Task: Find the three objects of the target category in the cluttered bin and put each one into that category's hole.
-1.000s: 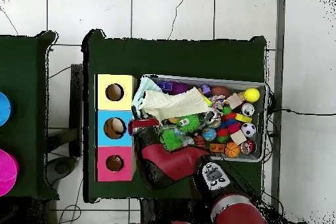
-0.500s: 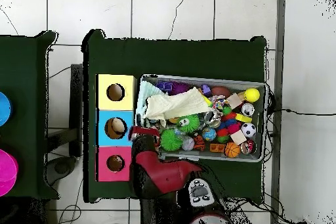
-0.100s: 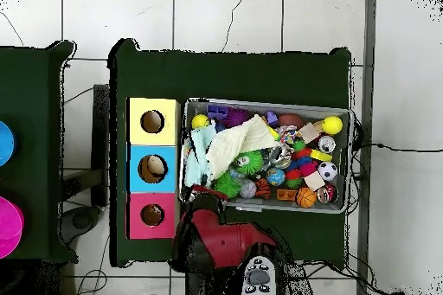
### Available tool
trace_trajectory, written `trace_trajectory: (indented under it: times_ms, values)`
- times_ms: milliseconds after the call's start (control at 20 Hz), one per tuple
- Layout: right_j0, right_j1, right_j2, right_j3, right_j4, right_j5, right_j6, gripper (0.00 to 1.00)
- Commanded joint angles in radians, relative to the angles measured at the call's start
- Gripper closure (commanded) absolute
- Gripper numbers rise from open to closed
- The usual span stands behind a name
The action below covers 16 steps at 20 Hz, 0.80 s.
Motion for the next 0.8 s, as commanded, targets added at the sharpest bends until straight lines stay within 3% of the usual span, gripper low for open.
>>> trace_trajectory:
  times_ms: [50, 250, 350, 550, 650, 800]
  values:
    - [-0.010, -0.009, -0.033, -0.016, 0.025, 0.102, 0.068, 0.00]
    - [0.008, -0.025, -0.049, 0.008, 0.044, 0.098, 0.099, 0.00]
    - [-0.015, -0.077, -0.018, 0.040, 0.036, 0.128, 0.109, 0.00]
    - [-0.040, -0.247, 0.003, 0.083, 0.014, 0.274, 0.052, 0.00]
    - [-0.059, -0.299, 0.015, 0.098, 0.005, 0.326, 0.026, 0.00]
    - [-0.071, -0.308, 0.013, 0.107, -0.018, 0.329, 0.018, 0.00]
